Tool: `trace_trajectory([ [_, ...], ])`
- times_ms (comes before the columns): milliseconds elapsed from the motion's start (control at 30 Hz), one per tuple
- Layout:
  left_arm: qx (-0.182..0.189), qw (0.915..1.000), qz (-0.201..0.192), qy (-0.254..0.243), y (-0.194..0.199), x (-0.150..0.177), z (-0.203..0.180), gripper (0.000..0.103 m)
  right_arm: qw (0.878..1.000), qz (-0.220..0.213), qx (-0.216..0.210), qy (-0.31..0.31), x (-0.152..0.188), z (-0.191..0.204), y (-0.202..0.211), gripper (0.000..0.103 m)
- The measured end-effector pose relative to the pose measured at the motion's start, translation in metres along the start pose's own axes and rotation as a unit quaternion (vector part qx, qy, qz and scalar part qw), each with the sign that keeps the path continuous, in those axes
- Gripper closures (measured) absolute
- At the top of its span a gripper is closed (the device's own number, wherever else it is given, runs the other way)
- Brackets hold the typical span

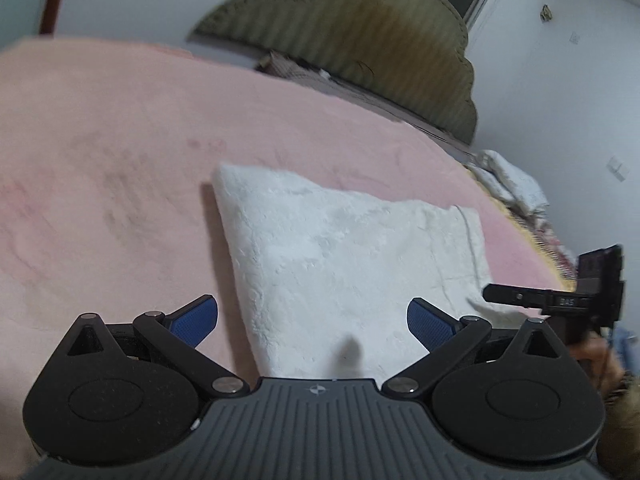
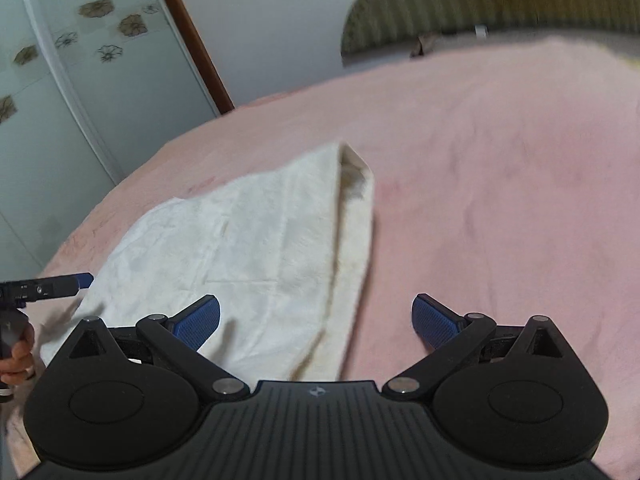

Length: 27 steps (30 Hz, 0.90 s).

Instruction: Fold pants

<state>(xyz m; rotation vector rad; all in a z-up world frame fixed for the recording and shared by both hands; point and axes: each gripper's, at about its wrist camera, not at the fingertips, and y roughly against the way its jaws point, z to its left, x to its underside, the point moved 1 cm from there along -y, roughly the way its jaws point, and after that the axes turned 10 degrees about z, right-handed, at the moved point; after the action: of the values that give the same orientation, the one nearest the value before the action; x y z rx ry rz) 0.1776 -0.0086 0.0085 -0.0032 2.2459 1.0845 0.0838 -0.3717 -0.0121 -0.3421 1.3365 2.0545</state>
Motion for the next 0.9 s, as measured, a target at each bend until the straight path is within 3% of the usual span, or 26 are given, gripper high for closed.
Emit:
trace_trajectory([
  [67,0.046,0.9979,0.030,0.035,-0.012,-0.001,0.014,0.002,0.999,0.011,-0.041,-0.004,-0.001,-0.002,-0.001,0.000],
  [167,0.077,0.9952,0.025,0.056,-0.019,0.000,0.021,0.002,0.995,0.033,-0.091,0.009,-0.002,0.006,-0.007,0.003],
  [267,0.103,0.9915,0.024,0.076,-0.027,-0.002,0.021,0.003,0.996,0.035,-0.080,0.028,-0.005,0.020,-0.017,0.004],
  [300,0.102,0.9915,0.021,0.078,-0.029,-0.002,0.018,0.005,0.996,0.031,-0.074,0.025,-0.008,0.023,-0.020,0.012],
  [333,0.096,0.9924,0.018,0.074,-0.031,-0.002,0.013,0.013,0.997,0.030,-0.067,0.018,-0.011,0.023,-0.022,0.031],
  [400,0.060,0.9966,0.013,0.055,-0.030,-0.001,0.007,0.045,0.999,0.023,-0.045,-0.001,-0.013,0.023,-0.024,0.054],
  [433,0.030,0.9983,0.009,0.049,-0.028,0.001,0.005,0.070,0.999,0.019,-0.048,-0.004,-0.013,0.022,-0.023,0.058],
  [467,0.032,0.9983,0.004,0.049,-0.026,0.003,0.005,0.074,0.999,0.015,-0.047,-0.001,-0.012,0.024,-0.022,0.060],
  [533,0.025,0.9991,-0.017,0.029,-0.019,0.006,-0.001,0.082,0.999,0.000,-0.050,0.011,-0.009,0.030,-0.015,0.069],
  [633,-0.015,0.9981,-0.053,-0.027,-0.008,0.011,-0.025,0.088,0.997,-0.028,-0.063,0.027,-0.009,0.040,-0.001,0.078],
  [733,-0.033,0.9932,-0.090,-0.066,0.006,0.009,-0.043,0.088,0.995,-0.047,-0.044,0.069,-0.015,0.062,0.007,0.079],
  [900,-0.099,0.9817,-0.127,-0.102,0.023,-0.008,-0.046,0.087,0.989,-0.064,-0.015,0.136,-0.038,0.097,0.002,0.079],
])
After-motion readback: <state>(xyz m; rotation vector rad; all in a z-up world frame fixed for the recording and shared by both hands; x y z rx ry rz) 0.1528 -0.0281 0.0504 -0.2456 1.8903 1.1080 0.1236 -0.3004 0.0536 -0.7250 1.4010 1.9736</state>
